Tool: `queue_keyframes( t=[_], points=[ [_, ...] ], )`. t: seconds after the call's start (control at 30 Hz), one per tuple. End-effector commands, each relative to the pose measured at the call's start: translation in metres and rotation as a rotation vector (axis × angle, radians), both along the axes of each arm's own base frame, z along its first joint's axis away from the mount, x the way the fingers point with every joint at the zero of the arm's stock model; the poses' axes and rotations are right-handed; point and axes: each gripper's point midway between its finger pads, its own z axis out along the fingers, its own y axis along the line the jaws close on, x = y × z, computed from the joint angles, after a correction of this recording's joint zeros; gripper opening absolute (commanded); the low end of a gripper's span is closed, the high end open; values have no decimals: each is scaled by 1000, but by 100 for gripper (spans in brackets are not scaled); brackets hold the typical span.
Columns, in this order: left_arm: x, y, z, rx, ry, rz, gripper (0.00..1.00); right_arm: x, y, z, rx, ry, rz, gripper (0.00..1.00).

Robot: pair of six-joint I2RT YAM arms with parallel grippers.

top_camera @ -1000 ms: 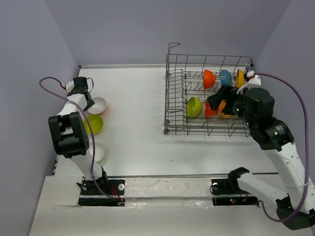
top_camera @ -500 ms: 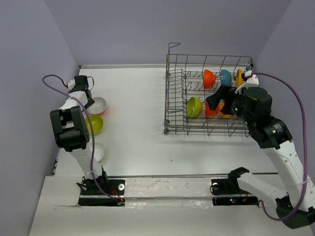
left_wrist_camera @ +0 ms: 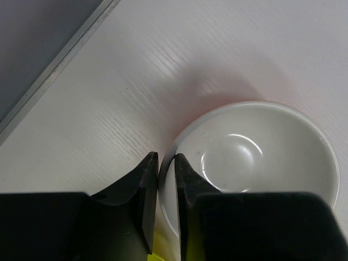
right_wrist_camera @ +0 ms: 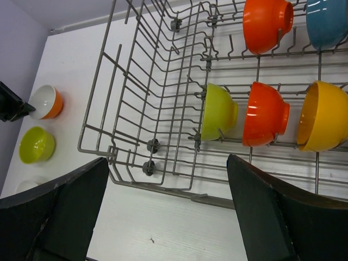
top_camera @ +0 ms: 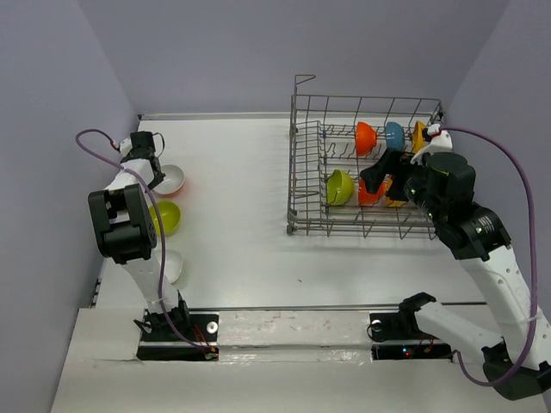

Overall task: Load the bowls into the dish rack
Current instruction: Pick up the bowl from the corner of the board.

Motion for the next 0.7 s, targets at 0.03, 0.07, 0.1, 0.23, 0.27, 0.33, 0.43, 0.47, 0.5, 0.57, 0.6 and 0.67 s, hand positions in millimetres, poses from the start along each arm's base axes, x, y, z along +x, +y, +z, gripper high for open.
queue_keyframes(
  t=[0.03, 0.07, 0.1, 0.23, 0.27, 0.33, 0.43, 0.47, 0.5, 0.57, 0.6, 0.67],
  points=[
    [7, 7, 8, 15, -33, 4, 21, 5, 4, 5, 8, -29, 17, 94],
    [7, 6, 8, 14, -34, 4, 17, 5, 4, 4, 6, -28, 17, 94],
    [11, 6, 10, 8, -40, -5, 13, 5, 5, 4, 8, -28, 20, 94],
    [13, 0, 9, -18, -24, -24, 0, 6, 6, 3, 6, -23, 23, 94],
    [14, -1, 12, -17, -30, -33, 0, 5, 6, 3, 5, -22, 23, 94],
    [19, -7, 20, -6, -48, -56, 0, 6, 6, 2, 5, -20, 24, 94],
    [25, -16, 38, 6, -76, -91, 0, 7, 8, 0, 3, -11, 29, 94],
    [29, -26, 48, 6, -97, -117, 0, 8, 8, -1, 1, -10, 29, 93],
    [30, -32, 51, 11, -99, -132, 0, 8, 8, -1, 1, -9, 31, 93],
    [31, -44, 63, 25, -113, -162, 0, 9, 8, -2, -3, -5, 30, 94],
    [34, -58, 67, 29, -121, -194, 0, 9, 8, -1, -5, -7, 27, 93],
    [34, -80, 76, 36, -131, -248, 0, 10, 8, -2, -8, -5, 26, 93]
  ],
)
